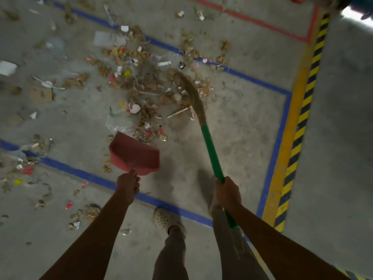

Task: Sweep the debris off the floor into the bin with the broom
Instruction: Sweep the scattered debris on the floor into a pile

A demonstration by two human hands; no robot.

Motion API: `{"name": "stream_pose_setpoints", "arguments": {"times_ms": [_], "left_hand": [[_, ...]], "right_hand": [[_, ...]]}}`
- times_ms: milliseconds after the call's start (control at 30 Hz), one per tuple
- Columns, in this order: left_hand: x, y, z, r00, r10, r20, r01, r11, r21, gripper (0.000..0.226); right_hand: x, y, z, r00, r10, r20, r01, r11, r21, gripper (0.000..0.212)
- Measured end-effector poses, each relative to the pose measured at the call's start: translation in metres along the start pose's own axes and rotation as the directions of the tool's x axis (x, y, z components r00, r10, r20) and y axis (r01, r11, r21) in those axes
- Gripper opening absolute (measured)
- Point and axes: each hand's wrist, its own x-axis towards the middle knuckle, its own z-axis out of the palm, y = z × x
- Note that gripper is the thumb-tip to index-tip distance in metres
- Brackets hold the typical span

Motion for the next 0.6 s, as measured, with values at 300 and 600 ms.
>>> {"name": "stream_pose_setpoints", "arguments": {"times_ms": [300,600], "left_hand": [[0.008,0.043,0.111,0.996,-0.023,-0.084,0.016,0.997,-0.074,0.032],[0.019,0.072,0.202,0.980,-0.051,-0.190,0.035,0.996,-0.087,0.032]], "right_hand": [[0.163,-0.039,-0.057,0.943,0.264,0.202,-0.308,0.922,0.234,0.032],[0.218,-0.096,-0.076,0.887,-0.177,0.427,0.300,0.923,-0.240,0.038]]}}
